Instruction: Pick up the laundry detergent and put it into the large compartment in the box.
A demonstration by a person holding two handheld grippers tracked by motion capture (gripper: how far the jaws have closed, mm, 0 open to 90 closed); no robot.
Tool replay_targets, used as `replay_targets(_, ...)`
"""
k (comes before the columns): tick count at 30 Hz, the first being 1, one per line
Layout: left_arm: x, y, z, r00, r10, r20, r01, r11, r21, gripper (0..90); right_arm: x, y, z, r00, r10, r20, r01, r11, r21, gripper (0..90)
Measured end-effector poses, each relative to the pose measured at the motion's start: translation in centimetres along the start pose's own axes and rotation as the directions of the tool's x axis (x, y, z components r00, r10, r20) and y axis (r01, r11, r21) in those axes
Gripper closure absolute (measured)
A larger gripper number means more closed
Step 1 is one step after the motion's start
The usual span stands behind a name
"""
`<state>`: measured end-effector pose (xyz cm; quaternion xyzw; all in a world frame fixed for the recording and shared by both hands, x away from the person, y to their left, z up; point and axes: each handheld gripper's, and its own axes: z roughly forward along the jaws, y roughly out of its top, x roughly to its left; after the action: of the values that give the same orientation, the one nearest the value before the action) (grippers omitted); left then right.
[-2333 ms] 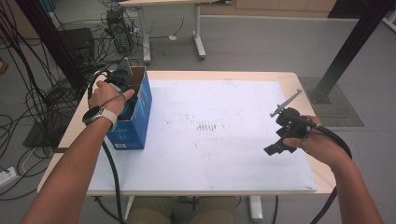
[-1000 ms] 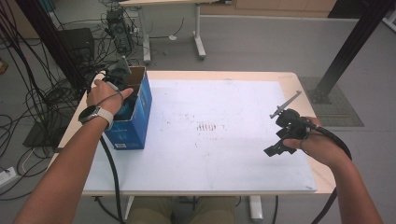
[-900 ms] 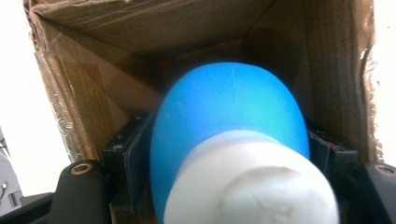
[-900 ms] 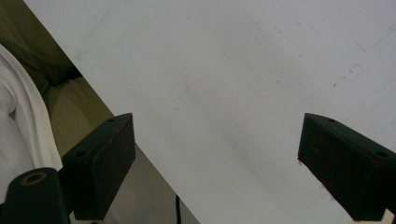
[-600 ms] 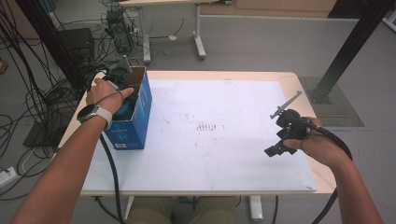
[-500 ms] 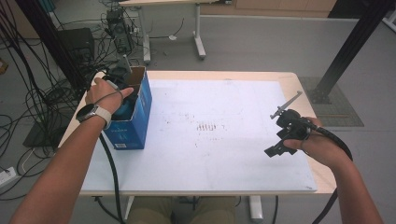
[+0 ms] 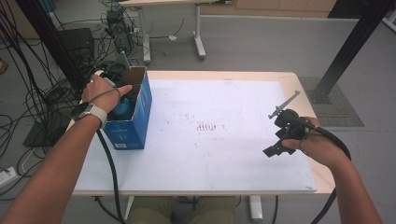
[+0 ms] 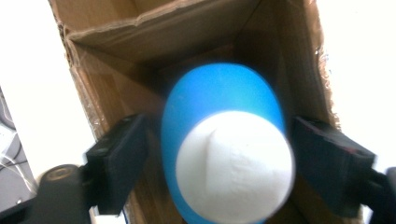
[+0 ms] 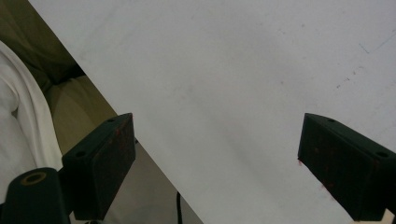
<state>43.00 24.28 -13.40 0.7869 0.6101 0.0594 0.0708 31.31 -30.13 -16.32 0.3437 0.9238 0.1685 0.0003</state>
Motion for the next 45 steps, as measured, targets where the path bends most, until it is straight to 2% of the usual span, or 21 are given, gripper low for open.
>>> replay_targets(2,0.1,-0.1,-0.5,1.0000,-0.004,0.006,0.004,0.9999,-0.012,13.1,0.1,0.0,0.0,1.0000,0.000,0.000,0.000,1.000,0.000,11.3)
replay_targets(4,0.7,-0.1,-0.9,0.9992,-0.009,0.039,0.010,0.9998,-0.019,9.4,0.1,0.1,0.0,1.0000,-0.001,0.001,0.001,1.000,0.002,11.3)
replay_targets(6,0.4,-0.2,-1.4,0.9996,0.009,0.027,-0.008,0.9994,-0.035,9.7,0.2,0.1,-0.1,1.0000,0.001,0.002,-0.001,1.000,0.005,11.3)
replay_targets(10,0.3,0.6,-2.2,0.9968,0.062,0.051,-0.061,0.9980,-0.014,6.5,0.3,0.1,-0.2,1.0000,0.004,0.005,-0.004,1.000,0.006,11.3)
replay_targets(11,0.0,0.6,-2.5,0.9967,0.071,0.040,-0.070,0.9973,-0.021,6.9,0.3,0.1,-0.2,1.0000,0.004,0.005,-0.004,1.000,0.007,11.3)
replay_targets(14,-0.3,0.5,-3.2,0.9960,0.077,0.046,-0.075,0.9964,-0.039,6.7,0.4,0.2,-0.3,1.0000,0.006,0.007,-0.006,1.000,0.009,11.3)
replay_targets(15,-0.3,0.7,-3.5,0.9954,0.082,0.050,-0.081,0.9961,-0.035,6.5,0.4,0.2,-0.3,0.9999,0.006,0.009,-0.006,1.000,0.011,11.3)
replay_targets(18,-0.9,1.3,-4.4,0.9951,0.095,0.026,-0.095,0.9953,-0.023,6.2,0.5,0.1,-0.6,0.9999,0.009,0.014,-0.009,1.000,0.008,11.3)
replay_targets(20,-0.8,1.4,-5.1,0.9947,0.097,0.036,-0.095,0.9949,-0.033,6.3,0.5,0.1,-0.7,0.9998,0.010,0.016,-0.010,1.000,0.009,11.3)
replay_targets(24,-0.8,1.4,-6.9,0.9908,0.128,0.043,-0.126,0.9901,-0.063,5.6,0.5,0.0,-0.9,0.9997,0.011,0.020,-0.011,1.000,0.008,11.3)
replay_targets(28,-1.1,2.1,-8.4,0.9850,0.164,0.054,-0.161,0.9856,-0.052,5.0,0.5,0.0,-1.1,0.9997,0.013,0.022,-0.014,1.000,0.008,11.3)
replay_targets(31,-1.5,2.3,-9.5,0.9792,0.194,0.058,-0.191,0.9797,-0.061,5.2,0.4,0.0,-1.2,0.9996,0.016,0.022,-0.016,1.000,0.007,11.3)
replay_targets(34,-2.0,2.4,-10.5,0.9701,0.234,0.064,-0.229,0.9704,-0.077,5.1,0.4,0.1,-1.2,0.9995,0.023,0.023,-0.023,1.000,0.009,11.3)
replay_targets(38,-3.0,2.9,-11.1,0.9507,0.302,0.072,-0.296,0.9521,-0.076,6.0,0.3,0.3,-1.3,0.9994,0.028,0.023,-0.028,1.000,0.010,11.3)
replay_targets(40,-3.1,3.1,-11.3,0.9401,0.327,0.096,-0.320,0.9439,-0.081,6.1,0.3,0.4,-1.3,0.9994,0.025,0.023,-0.026,1.000,0.010,11.3)
replay_targets(45,-3.9,3.5,-11.9,0.9149,0.389,0.109,-0.379,0.9201,-0.097,6.2,0.3,0.7,-1.4,0.9994,0.026,0.023,-0.026,1.000,0.010,11.3)
